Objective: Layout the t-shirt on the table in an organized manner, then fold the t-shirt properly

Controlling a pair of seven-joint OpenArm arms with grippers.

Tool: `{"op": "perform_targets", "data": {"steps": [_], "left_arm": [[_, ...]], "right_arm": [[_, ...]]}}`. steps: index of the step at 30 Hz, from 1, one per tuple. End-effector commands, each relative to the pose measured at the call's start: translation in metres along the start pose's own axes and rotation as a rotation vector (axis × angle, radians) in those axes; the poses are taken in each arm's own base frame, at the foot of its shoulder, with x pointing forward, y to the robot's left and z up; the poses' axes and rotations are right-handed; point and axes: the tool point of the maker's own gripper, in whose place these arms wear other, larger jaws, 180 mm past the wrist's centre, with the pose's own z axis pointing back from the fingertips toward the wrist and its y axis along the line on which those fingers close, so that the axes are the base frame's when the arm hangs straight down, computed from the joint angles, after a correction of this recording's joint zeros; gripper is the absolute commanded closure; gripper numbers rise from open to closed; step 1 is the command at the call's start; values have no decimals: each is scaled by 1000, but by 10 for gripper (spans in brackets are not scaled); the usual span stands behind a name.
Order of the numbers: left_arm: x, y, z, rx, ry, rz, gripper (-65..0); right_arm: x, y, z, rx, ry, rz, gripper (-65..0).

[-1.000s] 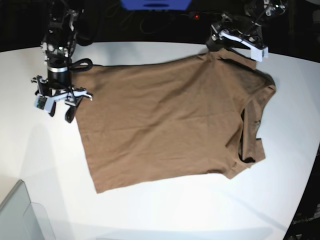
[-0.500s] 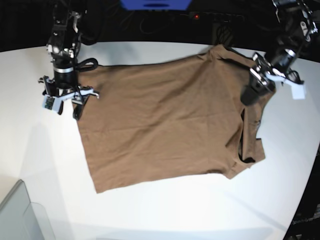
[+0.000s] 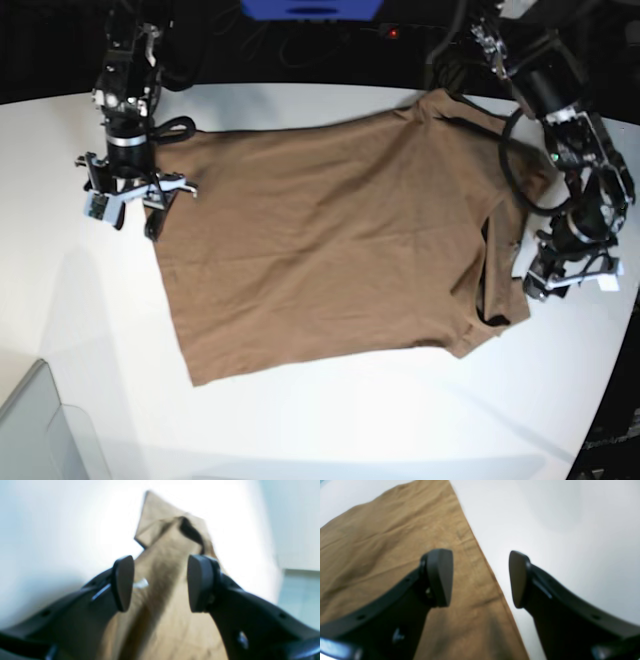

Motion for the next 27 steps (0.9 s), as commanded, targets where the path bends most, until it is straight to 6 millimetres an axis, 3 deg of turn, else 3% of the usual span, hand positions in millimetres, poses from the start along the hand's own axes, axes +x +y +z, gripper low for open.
{"op": "perform_targets", "data": {"steps": [1,4,9,11,18,24,27], "left_arm": [[24,-17,-3,-31,-63,-7,-330],[39,-21,-14,-25,-134,7,-298],[43,-39,-30,-31,-205,-60,-61],[40,-39,-39,-19,-218,-70,0],[31,-22,-78,62,-207,-65,-1],[31,-11,-92,109,-190,-31,-1],[35,-18,-99,127,-210,-123,-1]], "right_arm": [[18,2,-2,8,-59,3,-362],[13,1,-5,3,-44,0,-361],[8,0,-10,-2,-32,-4,-361],[2,-1,-11,-4,-19,-4,-361],[-2,-2,-17,-7,-7,-7,-361],[-6,-12,-19,-14,6,24,-361],[-1,-11,-21,-11,-5,23,-361]]}}
